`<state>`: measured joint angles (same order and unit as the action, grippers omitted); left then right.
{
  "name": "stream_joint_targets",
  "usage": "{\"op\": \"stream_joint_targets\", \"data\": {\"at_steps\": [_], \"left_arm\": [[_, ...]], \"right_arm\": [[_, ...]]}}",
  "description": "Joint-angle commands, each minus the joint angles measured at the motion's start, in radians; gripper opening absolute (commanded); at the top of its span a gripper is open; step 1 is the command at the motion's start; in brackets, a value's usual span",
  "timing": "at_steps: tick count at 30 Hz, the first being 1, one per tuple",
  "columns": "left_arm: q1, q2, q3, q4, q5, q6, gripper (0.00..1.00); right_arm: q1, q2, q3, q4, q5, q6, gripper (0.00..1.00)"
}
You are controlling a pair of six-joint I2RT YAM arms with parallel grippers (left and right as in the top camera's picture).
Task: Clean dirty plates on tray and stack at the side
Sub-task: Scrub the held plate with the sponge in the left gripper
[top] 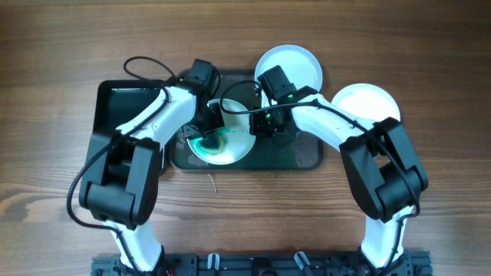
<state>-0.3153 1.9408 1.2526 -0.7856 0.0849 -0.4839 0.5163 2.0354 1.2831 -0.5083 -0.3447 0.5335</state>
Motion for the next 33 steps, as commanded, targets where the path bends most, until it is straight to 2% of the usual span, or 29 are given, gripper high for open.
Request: {"op": "stream_joint_targets", "data": {"at_steps": [1,3,6,7,9,15,18,20,22,26,28,33], "left_arm": [[-0.004,0.032,-0.057,0.021,0.286,0.207,0.04],[-0.003,0.032,-0.056,0.042,0.595,0.379,0.04],[-0.003,0.032,-0.053,0.079,0.598,0.37,0.04],[-0.002,0.032,-0.051,0.097,0.558,0.33,0.04],[-0.001,0.032,-0.035,0.104,0.386,0.195,0.04],[-0.001,0.032,0.089,0.009,-0.216,-0.101,0.04],[-0.001,0.032,0.096,-0.022,-0.364,-0.156,0.04],[-0.001,0.032,0.096,-0.062,-0.399,-0.156,0.04],[-0.003,0.032,0.096,-0.084,-0.345,-0.137,0.04],[-0.009,0.032,0.096,-0.095,0.09,0.084,0.04],[-0.013,0.032,0.096,-0.093,0.25,0.137,0.04],[-0.024,0.032,0.096,-0.055,0.421,0.144,0.04]], "right_arm": [[-0.004,0.033,-0.006,-0.002,-0.08,-0.037,0.04],[-0.006,0.033,-0.006,-0.005,-0.083,-0.038,0.04],[-0.006,0.033,-0.006,-0.008,-0.083,-0.045,0.04],[-0.006,0.033,-0.006,-0.01,-0.083,-0.045,0.04],[-0.006,0.033,-0.006,-0.011,-0.083,-0.046,0.04],[-0.006,0.033,-0.006,-0.01,-0.083,-0.045,0.04],[-0.006,0.033,-0.006,-0.011,-0.083,-0.048,0.04],[-0.006,0.033,-0.006,-0.012,-0.083,-0.048,0.04],[-0.006,0.033,-0.006,-0.011,-0.084,-0.045,0.04],[-0.006,0.033,-0.006,-0.029,-0.119,-0.036,0.04],[-0.006,0.033,-0.006,-0.028,-0.129,-0.037,0.05],[-0.006,0.033,-0.006,-0.025,-0.129,-0.036,0.04]]}}
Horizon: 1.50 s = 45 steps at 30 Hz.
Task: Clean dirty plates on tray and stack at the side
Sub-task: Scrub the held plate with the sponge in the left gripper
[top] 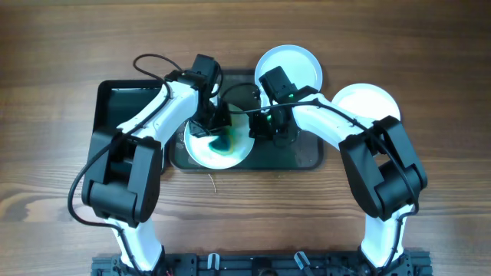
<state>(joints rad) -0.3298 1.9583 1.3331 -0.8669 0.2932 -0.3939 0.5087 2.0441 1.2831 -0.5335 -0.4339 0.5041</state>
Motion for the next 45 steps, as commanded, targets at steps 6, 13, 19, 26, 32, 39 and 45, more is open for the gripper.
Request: {"op": "stream_joint_targets", "data": {"at_steps": [6,13,19,26,32,39,45], "left_arm": [[-0.01,0.015,0.015,0.109,0.053,0.041,0.04],[-0.011,0.015,0.015,0.012,-0.567,-0.209,0.04],[-0.013,0.015,0.013,-0.141,-0.378,-0.293,0.04],[-0.013,0.015,0.013,-0.027,0.19,-0.106,0.04],[-0.013,0.015,0.013,0.037,0.121,-0.119,0.04],[-0.013,0.015,0.014,0.016,-0.298,-0.129,0.04],[0.016,0.014,0.095,-0.103,-0.365,-0.141,0.04]], "right_arm": [[0.002,0.024,-0.006,0.0,-0.039,-0.007,0.04],[0.002,0.024,-0.006,0.001,-0.035,-0.006,0.04],[0.002,0.024,-0.006,0.001,-0.036,-0.004,0.04],[-0.01,0.024,-0.006,0.035,-0.132,-0.006,0.04],[-0.016,0.024,-0.006,0.05,-0.113,-0.011,0.04],[-0.016,0.024,-0.006,0.038,-0.068,-0.019,0.04],[-0.005,-0.027,-0.006,0.015,0.087,-0.006,0.04]]}}
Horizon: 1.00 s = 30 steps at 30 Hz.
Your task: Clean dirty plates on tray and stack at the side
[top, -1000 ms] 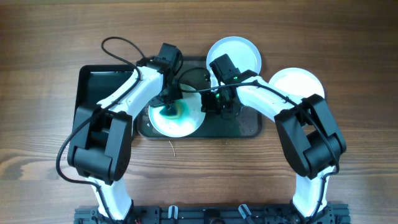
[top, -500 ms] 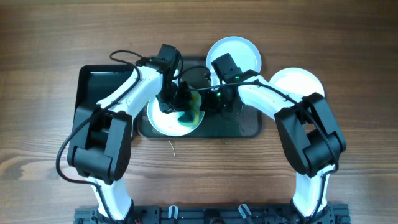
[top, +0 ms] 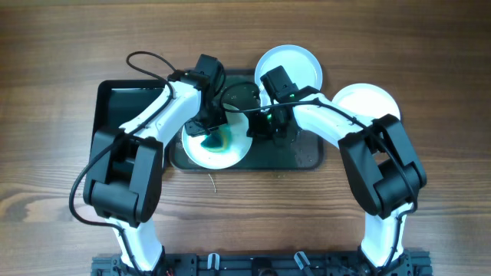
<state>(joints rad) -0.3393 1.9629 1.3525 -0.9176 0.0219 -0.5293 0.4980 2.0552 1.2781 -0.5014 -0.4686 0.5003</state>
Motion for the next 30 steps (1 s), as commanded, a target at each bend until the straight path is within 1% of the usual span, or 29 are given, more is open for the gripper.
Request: {"op": "stream_joint_targets", "data": {"at_steps": [1,5,7,10,14,16,18,20,21,23,24,27,30], "left_arm": [[0.037,0.01,0.121,-0.093,-0.094,-0.005,0.04],[0.075,0.01,0.338,-0.259,-0.09,0.005,0.04],[0.088,0.01,0.439,-0.324,-0.055,0.057,0.04],[0.1,0.007,0.518,-0.373,-0.035,0.071,0.04],[0.102,0.006,0.518,-0.374,-0.034,0.078,0.04],[0.102,0.006,0.517,-0.374,-0.034,0.078,0.04],[0.102,0.006,0.518,-0.373,-0.035,0.078,0.04],[0.102,0.006,0.518,-0.369,-0.035,0.078,0.04],[0.102,0.006,0.518,-0.369,-0.035,0.078,0.04],[0.102,0.006,0.518,-0.367,-0.035,0.078,0.04],[0.102,0.006,0.518,-0.365,-0.035,0.078,0.04],[0.102,0.006,0.518,-0.362,-0.035,0.078,0.04],[0.102,0.006,0.517,-0.358,-0.045,0.077,0.04]], "right_arm": [[0.011,-0.06,0.001,-0.03,0.169,-0.004,0.04],[0.029,-0.145,0.011,-0.1,0.321,-0.04,0.04],[0.035,-0.183,0.012,-0.134,0.383,-0.056,0.04],[0.044,-0.227,0.012,-0.154,0.449,-0.079,0.04],[0.079,-0.309,0.012,-0.179,0.611,-0.082,0.04],[0.112,-0.362,0.012,-0.2,0.73,-0.082,0.04],[0.158,-0.414,0.012,-0.219,0.87,-0.095,0.04],[0.224,-0.46,0.012,-0.24,1.055,-0.122,0.04],[0.245,-0.472,0.012,-0.246,1.115,-0.134,0.04],[0.324,-0.489,0.012,-0.259,1.329,-0.168,0.04],[0.352,-0.489,0.012,-0.26,1.402,-0.182,0.04],[0.424,-0.489,0.012,-0.259,1.558,-0.213,0.04],[0.491,-0.489,0.012,-0.259,1.705,-0.213,0.04]]}}
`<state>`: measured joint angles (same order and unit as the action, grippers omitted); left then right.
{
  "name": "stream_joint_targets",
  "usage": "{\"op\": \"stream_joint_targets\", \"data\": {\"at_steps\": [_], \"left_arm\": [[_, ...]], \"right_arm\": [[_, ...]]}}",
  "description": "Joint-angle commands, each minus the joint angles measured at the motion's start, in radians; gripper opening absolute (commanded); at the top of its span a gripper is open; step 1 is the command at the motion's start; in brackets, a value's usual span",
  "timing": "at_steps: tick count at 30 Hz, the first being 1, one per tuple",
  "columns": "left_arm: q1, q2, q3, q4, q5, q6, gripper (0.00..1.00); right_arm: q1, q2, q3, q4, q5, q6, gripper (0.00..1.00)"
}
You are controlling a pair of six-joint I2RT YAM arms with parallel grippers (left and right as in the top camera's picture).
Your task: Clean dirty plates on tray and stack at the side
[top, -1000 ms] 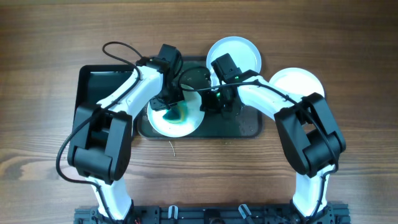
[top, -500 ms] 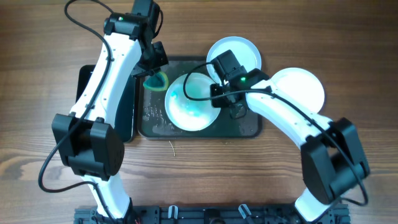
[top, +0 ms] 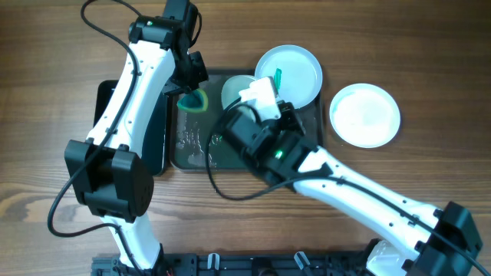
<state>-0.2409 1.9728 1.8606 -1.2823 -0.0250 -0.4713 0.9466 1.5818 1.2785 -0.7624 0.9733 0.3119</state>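
Observation:
The dark tray (top: 303,153) lies mid-table, its left half bare and wet. My left gripper (top: 189,86) is over the tray's far left corner, shut on a green sponge (top: 193,101). A pale plate (top: 234,92) sits at the tray's far edge against my right gripper (top: 261,88), which is raised toward the camera and appears shut on its rim; the wrist hides most of the fingers. A second white plate (top: 295,69) overlaps the tray's far right corner. A third white plate (top: 364,115) lies on the table to the right.
A black bin (top: 130,126) stands left of the tray, under my left arm. My right arm runs across the tray's front edge to the lower right. Wooden table surrounds everything.
The left gripper has moved with the sponge from the plate's middle to the tray's far left corner. The right arm has risen, and the plate has gone from the tray's left half to its far edge.
At all three earlier moments the left gripper pressed the green sponge on the stained plate in the tray's left half, at shifting spots, while the right gripper held the plate's right rim. Now the sponge is off the plate, and the plate is at the right gripper by the far edge.

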Motion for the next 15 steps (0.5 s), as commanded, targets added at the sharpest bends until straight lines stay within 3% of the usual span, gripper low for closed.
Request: {"op": "stream_joint_targets", "data": {"at_steps": [1,9,13,15], "left_arm": [[0.004,-0.003,0.009,0.007,0.002,0.019,0.04],[0.004,-0.003,0.01,0.006,0.002,0.019,0.04],[0.004,-0.003,0.01,0.006,0.002,0.019,0.04],[0.003,-0.003,0.01,0.005,0.002,0.019,0.04]], "right_arm": [[0.058,-0.016,0.011,0.002,0.312,-0.025,0.04],[0.083,-0.016,0.011,0.006,0.352,-0.035,0.04],[0.076,-0.015,0.008,0.006,0.242,0.027,0.04],[0.052,-0.015,0.009,0.005,0.063,0.102,0.04]]}}
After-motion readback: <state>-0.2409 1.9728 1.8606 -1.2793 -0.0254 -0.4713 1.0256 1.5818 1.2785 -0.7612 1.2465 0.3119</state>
